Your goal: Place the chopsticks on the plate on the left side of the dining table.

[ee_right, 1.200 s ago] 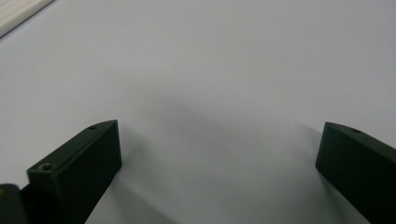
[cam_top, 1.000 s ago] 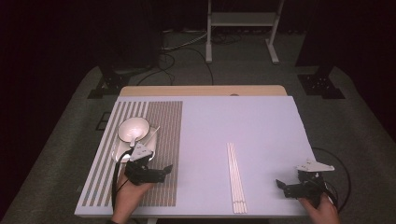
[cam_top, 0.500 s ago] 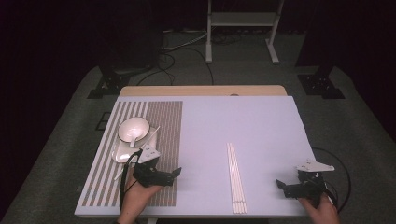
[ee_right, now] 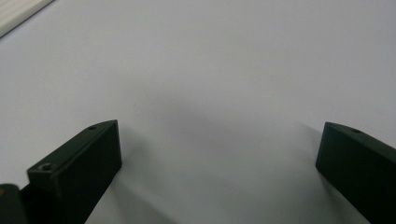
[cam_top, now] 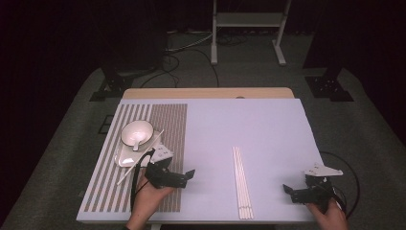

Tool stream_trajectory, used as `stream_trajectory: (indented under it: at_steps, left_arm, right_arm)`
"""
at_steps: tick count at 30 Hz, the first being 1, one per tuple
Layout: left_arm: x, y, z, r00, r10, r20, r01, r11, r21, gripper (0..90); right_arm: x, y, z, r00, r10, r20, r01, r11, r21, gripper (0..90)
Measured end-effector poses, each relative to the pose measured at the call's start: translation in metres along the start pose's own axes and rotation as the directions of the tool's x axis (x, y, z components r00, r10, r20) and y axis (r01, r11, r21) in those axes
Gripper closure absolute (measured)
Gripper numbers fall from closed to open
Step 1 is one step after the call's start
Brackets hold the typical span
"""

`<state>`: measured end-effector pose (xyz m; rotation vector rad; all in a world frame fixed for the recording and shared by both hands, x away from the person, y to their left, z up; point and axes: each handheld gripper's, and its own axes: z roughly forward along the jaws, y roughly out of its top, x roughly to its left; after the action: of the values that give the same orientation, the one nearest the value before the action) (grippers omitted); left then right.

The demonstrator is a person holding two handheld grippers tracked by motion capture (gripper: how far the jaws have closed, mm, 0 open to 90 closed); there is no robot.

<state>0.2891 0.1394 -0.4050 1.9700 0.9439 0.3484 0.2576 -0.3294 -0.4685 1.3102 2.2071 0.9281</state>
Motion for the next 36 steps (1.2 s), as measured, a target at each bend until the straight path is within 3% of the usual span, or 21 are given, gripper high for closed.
stream_trajectory:
  at_steps: [14, 36]
  left_arm:
    - [-0.021, 0.016, 0.027, 0.9986, 0.033, 0.041, -0.033, 0.9994, 0.012, 0.0]
    - [-0.049, 0.026, 0.090, 0.9951, 0.066, 0.074, -0.070, 0.9963, 0.051, 0.0]
  right_arm:
    - [0.000, 0.000, 0.000, 1.0000, 0.000, 0.000, 0.000, 1.000, 0.000, 0.0]
    - [0.000, 0.000, 0.000, 1.0000, 0.003, 0.000, -0.003, 1.000, 0.000, 0.0]
